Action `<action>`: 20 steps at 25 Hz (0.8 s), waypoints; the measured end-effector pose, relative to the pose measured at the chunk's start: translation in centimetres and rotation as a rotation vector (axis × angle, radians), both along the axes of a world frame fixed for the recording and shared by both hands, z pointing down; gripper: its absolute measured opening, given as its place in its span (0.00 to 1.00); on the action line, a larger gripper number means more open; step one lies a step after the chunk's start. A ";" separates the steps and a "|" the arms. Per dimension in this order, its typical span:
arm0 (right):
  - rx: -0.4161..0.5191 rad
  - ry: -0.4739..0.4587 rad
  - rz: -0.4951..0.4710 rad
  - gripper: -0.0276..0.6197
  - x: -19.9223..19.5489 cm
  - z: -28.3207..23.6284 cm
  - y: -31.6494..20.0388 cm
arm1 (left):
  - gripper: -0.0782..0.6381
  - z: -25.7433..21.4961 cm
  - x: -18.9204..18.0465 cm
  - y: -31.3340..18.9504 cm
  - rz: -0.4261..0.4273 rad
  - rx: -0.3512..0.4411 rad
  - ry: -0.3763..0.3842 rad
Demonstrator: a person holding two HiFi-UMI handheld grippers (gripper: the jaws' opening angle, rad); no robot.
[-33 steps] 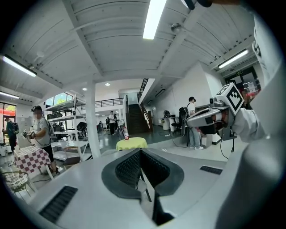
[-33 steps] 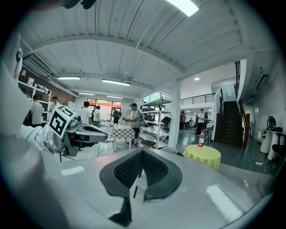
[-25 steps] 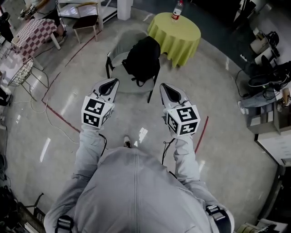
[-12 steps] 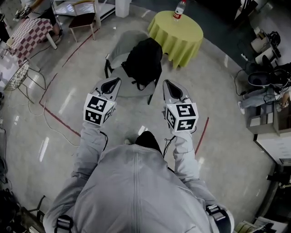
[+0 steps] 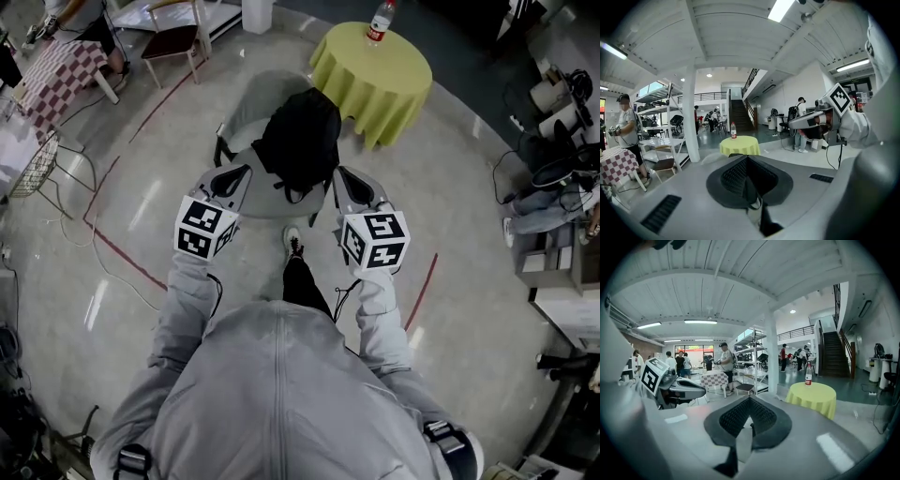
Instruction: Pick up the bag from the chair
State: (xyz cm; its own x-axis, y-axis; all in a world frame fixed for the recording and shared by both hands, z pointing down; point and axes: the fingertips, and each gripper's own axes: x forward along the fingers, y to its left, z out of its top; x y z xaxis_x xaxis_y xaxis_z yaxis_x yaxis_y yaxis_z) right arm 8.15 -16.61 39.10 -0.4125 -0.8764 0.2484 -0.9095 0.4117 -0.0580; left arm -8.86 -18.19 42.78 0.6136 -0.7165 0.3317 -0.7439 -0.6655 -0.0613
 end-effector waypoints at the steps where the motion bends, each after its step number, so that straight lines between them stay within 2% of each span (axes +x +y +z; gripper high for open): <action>1: -0.011 0.004 -0.005 0.06 0.2 0.5 -1.2 | 0.12 0.3 0.3 -1.0 -0.001 -0.007 0.002; 2: -0.025 0.011 -0.012 0.06 0.4 1.1 -2.5 | 0.12 0.8 0.6 -2.1 0.000 -0.017 0.003; 4: -0.063 0.018 -0.026 0.18 0.9 2.5 -5.2 | 0.12 1.8 1.4 -4.4 0.004 -0.041 -0.002; 8: -0.128 0.019 -0.034 0.23 2.0 5.8 -10.5 | 0.12 5.0 3.1 -9.2 0.022 -0.102 -0.023; 11: -0.189 0.025 -0.041 0.30 2.9 8.8 -14.0 | 0.22 7.9 4.6 -12.5 0.041 -0.157 -0.044; 15: -0.276 0.017 -0.037 0.36 4.1 13.3 -18.3 | 0.23 12.0 6.4 -17.2 0.064 -0.216 -0.080; 20: -0.377 0.037 0.010 0.41 6.0 18.9 -21.7 | 0.30 17.6 7.0 -21.3 0.070 -0.321 -0.126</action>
State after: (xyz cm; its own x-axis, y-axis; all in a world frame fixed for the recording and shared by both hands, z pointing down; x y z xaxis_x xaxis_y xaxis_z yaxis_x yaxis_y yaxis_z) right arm 14.19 -38.30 58.03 -0.3888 -0.7247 0.5688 -0.9178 0.3584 -0.1707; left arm -1.89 -39.48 60.33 0.5979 -0.5208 0.6094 -0.6954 -0.7151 0.0712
